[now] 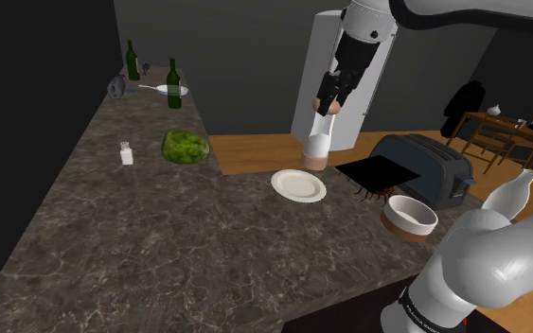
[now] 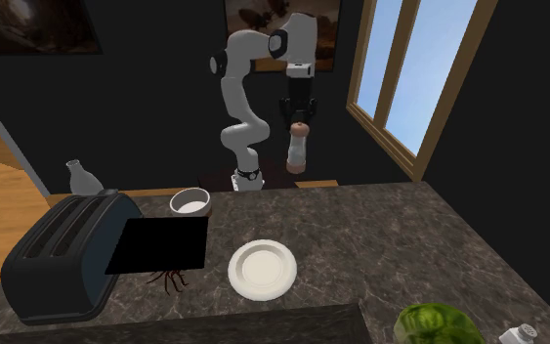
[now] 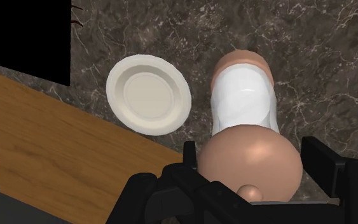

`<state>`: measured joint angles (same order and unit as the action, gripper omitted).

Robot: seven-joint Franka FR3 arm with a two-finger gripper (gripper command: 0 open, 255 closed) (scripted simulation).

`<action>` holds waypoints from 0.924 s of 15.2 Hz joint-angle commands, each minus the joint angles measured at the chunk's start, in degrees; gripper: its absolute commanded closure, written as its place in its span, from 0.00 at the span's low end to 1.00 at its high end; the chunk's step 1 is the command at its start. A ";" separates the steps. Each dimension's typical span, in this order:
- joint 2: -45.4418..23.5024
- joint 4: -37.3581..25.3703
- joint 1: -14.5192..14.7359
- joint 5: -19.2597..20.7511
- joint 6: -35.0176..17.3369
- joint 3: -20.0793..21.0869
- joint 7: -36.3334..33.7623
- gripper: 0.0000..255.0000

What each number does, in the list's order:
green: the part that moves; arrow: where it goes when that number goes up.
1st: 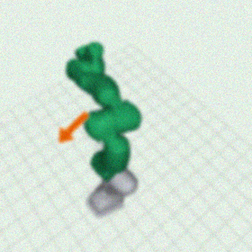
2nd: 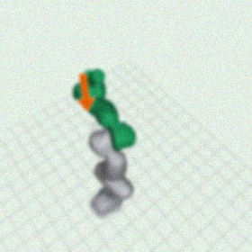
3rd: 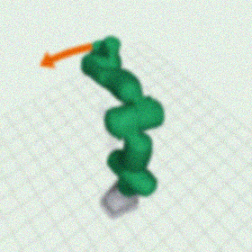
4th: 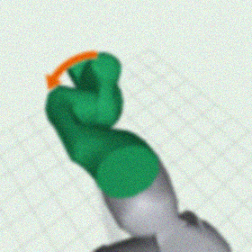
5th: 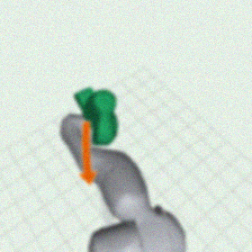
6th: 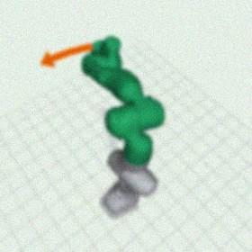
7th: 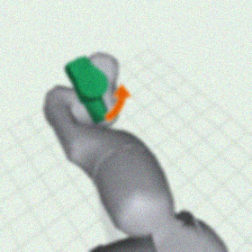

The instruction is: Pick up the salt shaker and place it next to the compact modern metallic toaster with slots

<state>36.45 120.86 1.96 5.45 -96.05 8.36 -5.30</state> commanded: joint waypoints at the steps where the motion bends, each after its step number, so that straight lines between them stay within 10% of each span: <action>1: -0.59 -2.10 -0.07 0.02 1.51 0.06 0.12 1.00; 14: 7.43 1.44 -2.58 4.53 4.20 -11.66 13.35 1.00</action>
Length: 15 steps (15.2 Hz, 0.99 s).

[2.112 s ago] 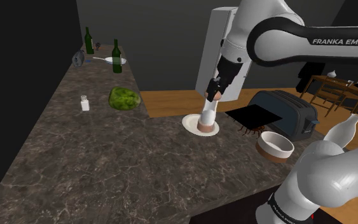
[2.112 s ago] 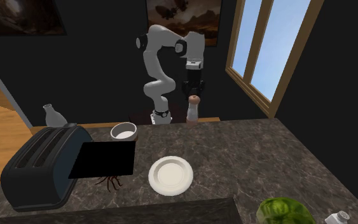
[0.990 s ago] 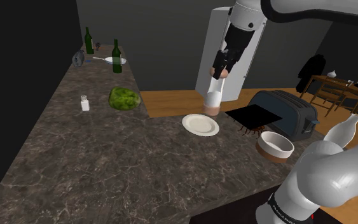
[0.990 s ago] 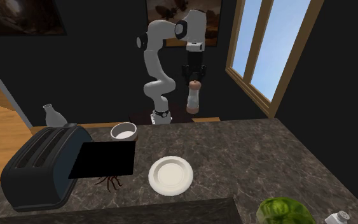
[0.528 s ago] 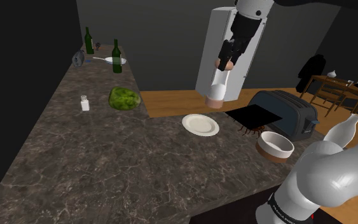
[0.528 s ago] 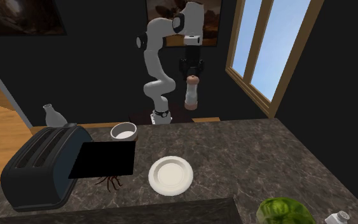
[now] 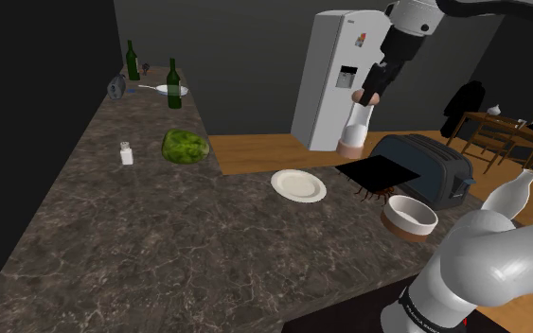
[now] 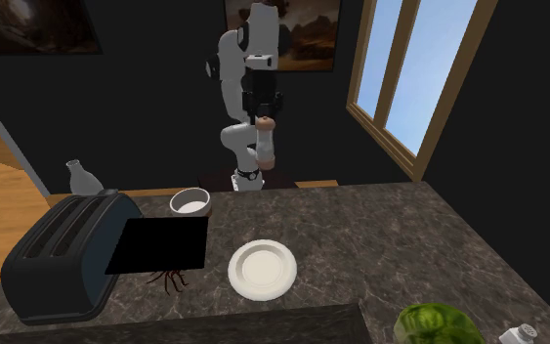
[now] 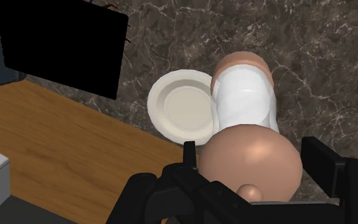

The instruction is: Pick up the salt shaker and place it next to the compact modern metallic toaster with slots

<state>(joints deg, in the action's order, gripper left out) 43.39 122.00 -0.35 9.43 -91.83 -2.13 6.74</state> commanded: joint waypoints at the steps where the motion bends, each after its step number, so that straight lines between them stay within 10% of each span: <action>1: 1.07 0.59 -0.55 1.13 0.05 -2.37 2.62 1.00; 15: 2.91 -1.95 -3.86 9.50 0.12 -20.18 21.42 1.00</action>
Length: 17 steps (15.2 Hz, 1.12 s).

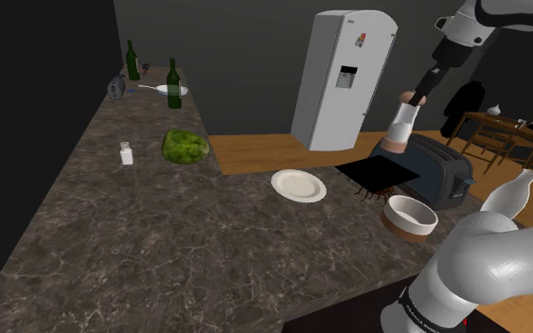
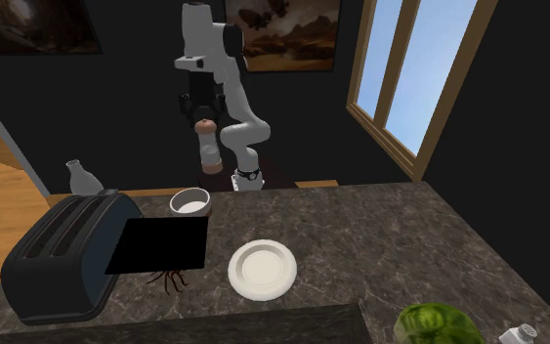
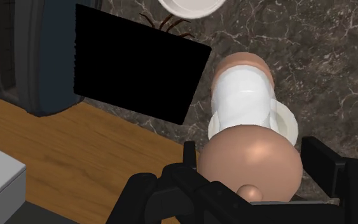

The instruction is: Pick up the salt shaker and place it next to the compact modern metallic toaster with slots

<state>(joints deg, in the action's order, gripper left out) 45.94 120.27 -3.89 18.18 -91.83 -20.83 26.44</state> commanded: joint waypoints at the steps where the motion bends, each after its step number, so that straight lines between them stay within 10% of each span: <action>1: 0.04 -0.85 -0.41 1.25 0.04 -2.84 3.10 1.00; 17: -11.47 -18.82 5.00 3.90 -1.56 -28.23 25.20 1.00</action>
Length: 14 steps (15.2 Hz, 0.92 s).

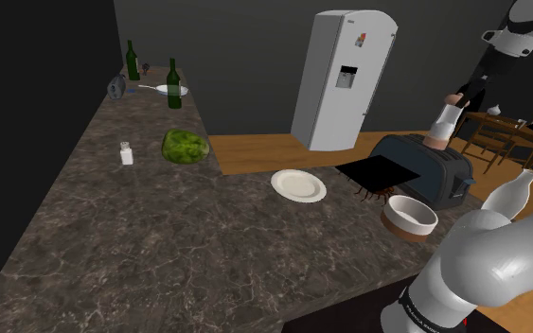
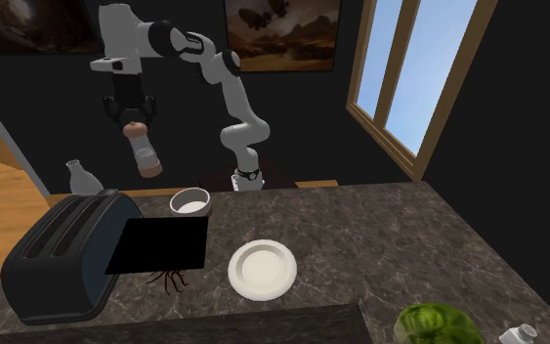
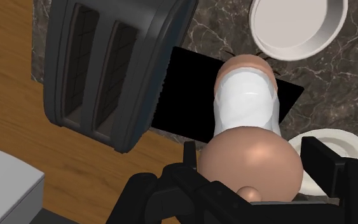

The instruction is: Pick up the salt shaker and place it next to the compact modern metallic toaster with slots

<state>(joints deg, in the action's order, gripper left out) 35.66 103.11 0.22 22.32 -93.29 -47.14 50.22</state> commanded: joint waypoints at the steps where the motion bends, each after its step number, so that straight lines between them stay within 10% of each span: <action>1: -0.79 -0.61 0.67 0.03 -0.77 -1.89 1.25 1.00; 14: 2.96 11.66 -1.80 3.00 -9.63 -2.88 -0.26 1.00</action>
<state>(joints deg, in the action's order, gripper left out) 38.38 113.94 -1.41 25.08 -102.25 -49.83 49.98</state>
